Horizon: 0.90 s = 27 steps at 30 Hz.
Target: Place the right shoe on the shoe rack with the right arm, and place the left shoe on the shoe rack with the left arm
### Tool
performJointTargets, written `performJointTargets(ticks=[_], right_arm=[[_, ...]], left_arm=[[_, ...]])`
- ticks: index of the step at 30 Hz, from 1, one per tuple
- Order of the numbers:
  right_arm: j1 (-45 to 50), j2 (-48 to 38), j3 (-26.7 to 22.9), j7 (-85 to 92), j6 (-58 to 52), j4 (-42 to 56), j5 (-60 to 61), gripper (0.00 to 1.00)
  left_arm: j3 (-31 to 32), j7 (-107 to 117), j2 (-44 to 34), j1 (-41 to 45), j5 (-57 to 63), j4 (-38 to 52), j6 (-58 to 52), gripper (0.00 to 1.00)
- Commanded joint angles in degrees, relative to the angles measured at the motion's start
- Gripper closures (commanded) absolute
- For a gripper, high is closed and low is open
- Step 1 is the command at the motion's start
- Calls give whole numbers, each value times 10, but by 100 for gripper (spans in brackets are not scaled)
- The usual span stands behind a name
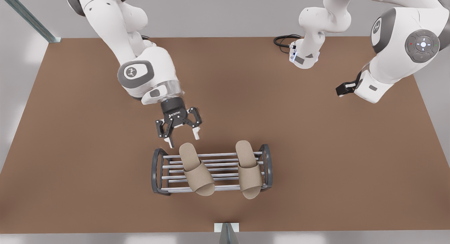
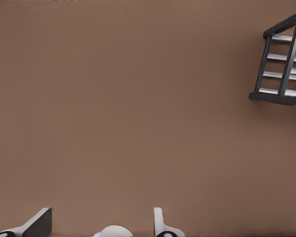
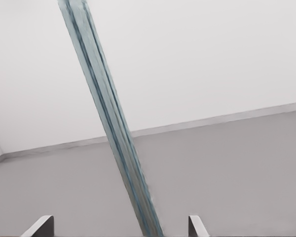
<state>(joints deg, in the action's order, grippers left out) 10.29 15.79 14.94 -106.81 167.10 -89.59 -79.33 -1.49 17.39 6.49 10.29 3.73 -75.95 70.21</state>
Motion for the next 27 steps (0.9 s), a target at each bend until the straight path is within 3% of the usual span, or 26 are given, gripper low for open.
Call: performJointTargets(ticks=[1,2,3,4,5,7,9,13,17,27], right_arm=[[-63,-14,9,901,-328,26,672,0],[-82,-61,-39,1074,-517,14,778,0],[-116,-92,-42,1090,-685,-2,777,0],[-148,-132,-62,1088,-751,-41,766,0],[-144,-153,-130,1088,-780,-44,777,0],[-162,-200,-139,1087,-789,-52,778,0],[-160,-194,-139,1087,-788,-48,784,0],[-152,-92,-137,1084,-823,56,808,0],[-128,-50,-159,1083,-839,110,813,0],[-128,-19,-157,1081,-842,137,813,0]], left_arm=[[0,-169,0,0,1,1,-1,0],[0,-169,0,0,1,0,-1,0],[0,-169,0,0,1,0,-1,0],[0,-169,-1,0,1,0,-1,0],[0,-169,0,0,1,0,-1,0],[0,-168,-1,0,1,0,-1,0],[0,-168,-1,0,1,0,-1,0],[0,-169,0,0,1,0,-1,0],[0,-168,1,0,1,0,-1,0],[0,-168,4,0,3,0,-1,0]])
